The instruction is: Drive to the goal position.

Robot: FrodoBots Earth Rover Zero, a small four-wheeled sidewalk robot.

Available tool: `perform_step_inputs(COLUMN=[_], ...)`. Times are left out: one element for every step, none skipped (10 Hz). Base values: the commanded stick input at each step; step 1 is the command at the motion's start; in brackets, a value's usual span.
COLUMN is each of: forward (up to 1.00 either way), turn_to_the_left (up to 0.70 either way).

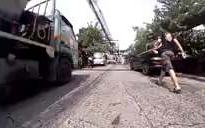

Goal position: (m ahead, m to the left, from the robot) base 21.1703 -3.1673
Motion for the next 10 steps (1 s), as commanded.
perform_step_inputs(forward=[0.70, 0.70, 0.70, 0.70, 0.70, 0.70, 0.70, 0.70, 0.70, 0.70], turn_to_the_left=[0.00, 0.00, 0.00, 0.00, 0.00, 0.00, 0.00, 0.00, 0.00, 0.00])
